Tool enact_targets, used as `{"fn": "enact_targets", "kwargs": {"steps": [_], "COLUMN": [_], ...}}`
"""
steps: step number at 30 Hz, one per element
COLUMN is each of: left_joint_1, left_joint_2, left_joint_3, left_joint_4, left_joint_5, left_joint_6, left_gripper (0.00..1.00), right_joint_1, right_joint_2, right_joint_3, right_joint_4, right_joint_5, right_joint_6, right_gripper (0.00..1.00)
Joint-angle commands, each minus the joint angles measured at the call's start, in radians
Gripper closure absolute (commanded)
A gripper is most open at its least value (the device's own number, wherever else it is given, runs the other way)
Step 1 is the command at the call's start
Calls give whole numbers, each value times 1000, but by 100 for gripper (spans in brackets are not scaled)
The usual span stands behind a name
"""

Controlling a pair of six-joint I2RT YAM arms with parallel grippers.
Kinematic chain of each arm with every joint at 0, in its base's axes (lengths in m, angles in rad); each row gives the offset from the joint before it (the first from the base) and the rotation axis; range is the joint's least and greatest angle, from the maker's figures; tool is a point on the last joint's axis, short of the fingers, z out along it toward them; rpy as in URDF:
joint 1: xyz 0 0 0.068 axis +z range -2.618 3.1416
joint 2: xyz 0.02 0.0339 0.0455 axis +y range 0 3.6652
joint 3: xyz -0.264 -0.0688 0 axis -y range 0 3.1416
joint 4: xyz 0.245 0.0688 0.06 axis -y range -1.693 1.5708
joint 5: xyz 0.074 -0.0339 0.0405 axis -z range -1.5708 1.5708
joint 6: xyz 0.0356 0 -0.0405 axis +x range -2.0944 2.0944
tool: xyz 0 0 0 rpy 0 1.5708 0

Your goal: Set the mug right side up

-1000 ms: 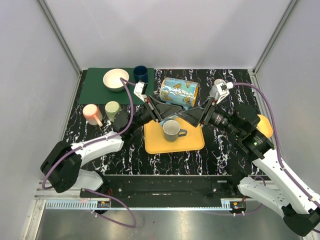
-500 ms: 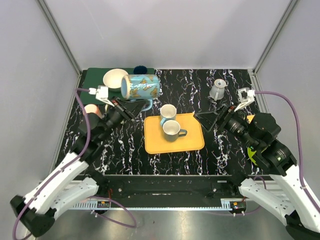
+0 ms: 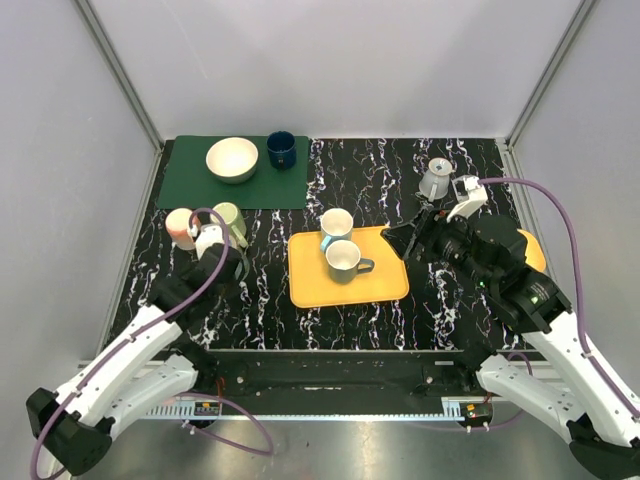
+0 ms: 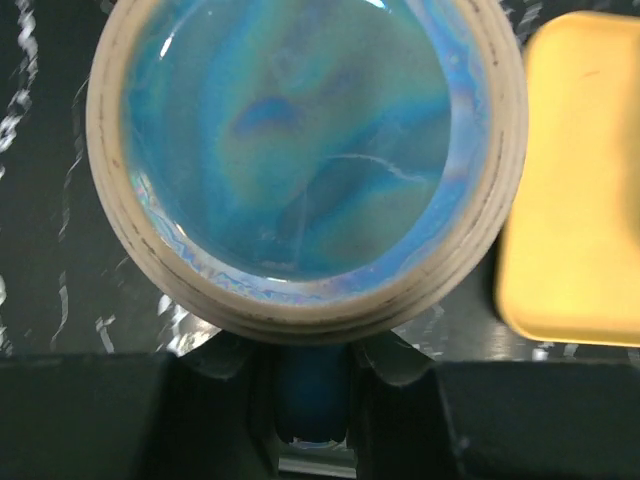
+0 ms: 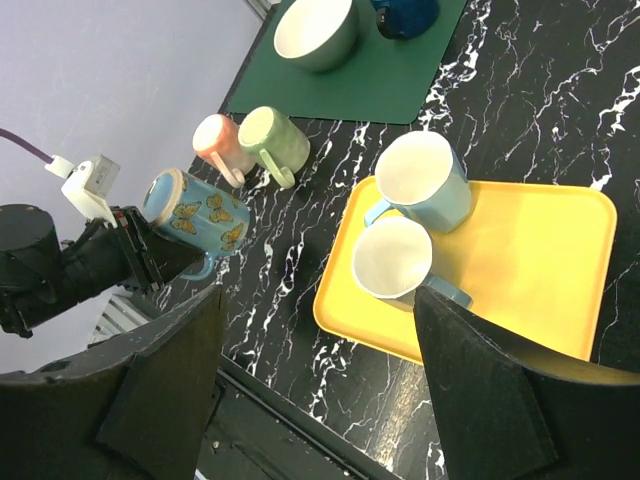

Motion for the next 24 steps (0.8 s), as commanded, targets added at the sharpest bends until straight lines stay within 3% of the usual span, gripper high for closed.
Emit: {"fn": "enact_targets", "kwargs": {"steps": [1,10,20,21,22,24], "left_joint_1": [49,240,271,271,271,271], "left_joint_2": [6,151,315,338,347,364], "left_joint_3": [-27,-145,-132,-130,-126,-124], "left_joint_4": [51,230,341,341,336,328], "left_joint_5": [-114,54,70,64,58,62], "left_joint_6": [-64,-97,-105,-107,-107,-110], "left_gripper": [100,100,100,97,83,66], "right_joint_1": [4,4,4,5,5,4], "right_joint_2": [-2,-2,1,3,3,6], "right_joint_3": [-21,-58,-96,-99,-102,-109], "right_joint_4": [55,92,112,113,113,112], "right_joint_5": [16,11,11,11,11,11], "right_joint_6": [-32,-30,-21,-21,-21,-22], "right_gripper": [19,20,20,19,20,20]}}
